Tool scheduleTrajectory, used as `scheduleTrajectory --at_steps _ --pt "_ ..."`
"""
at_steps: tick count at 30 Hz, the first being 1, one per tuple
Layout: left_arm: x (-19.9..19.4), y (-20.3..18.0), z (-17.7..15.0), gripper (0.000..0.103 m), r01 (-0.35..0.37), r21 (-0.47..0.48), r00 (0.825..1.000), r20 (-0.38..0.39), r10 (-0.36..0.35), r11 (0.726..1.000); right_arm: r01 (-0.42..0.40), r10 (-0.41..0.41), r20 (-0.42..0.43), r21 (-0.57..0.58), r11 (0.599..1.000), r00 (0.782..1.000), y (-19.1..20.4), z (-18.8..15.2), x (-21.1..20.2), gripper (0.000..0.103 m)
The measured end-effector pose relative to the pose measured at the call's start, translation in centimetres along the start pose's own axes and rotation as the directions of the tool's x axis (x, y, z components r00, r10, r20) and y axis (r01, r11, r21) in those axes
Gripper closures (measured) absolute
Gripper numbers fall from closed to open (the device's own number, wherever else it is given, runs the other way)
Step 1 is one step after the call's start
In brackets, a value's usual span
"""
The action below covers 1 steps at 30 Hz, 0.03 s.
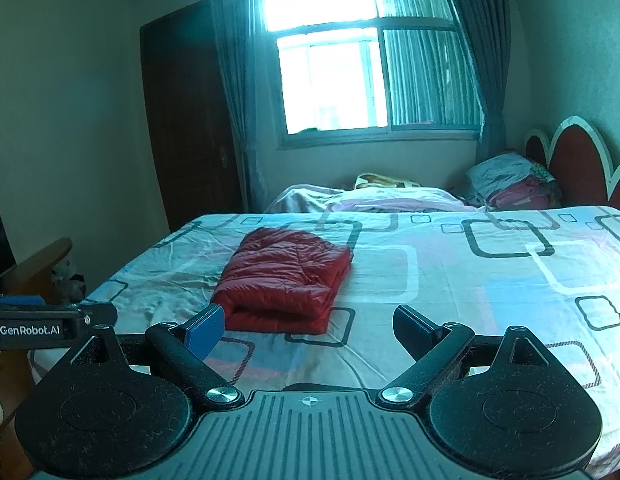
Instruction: Fold large clothes
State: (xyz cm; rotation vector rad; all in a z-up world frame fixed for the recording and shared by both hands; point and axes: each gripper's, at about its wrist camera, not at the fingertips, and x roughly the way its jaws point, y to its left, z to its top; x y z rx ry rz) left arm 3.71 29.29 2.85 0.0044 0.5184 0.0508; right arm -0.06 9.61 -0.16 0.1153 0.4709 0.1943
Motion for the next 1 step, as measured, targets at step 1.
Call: scheduleTrajectory --at_steps 1 --pt "0.57 0.18 0.07 0.0 0.002 0.003 1.0 -0.003 -0.002 1.0 -0.001 0.001 -0.01 -0.007 1.0 1.0 -0.07 0.03 0.46 0.013"
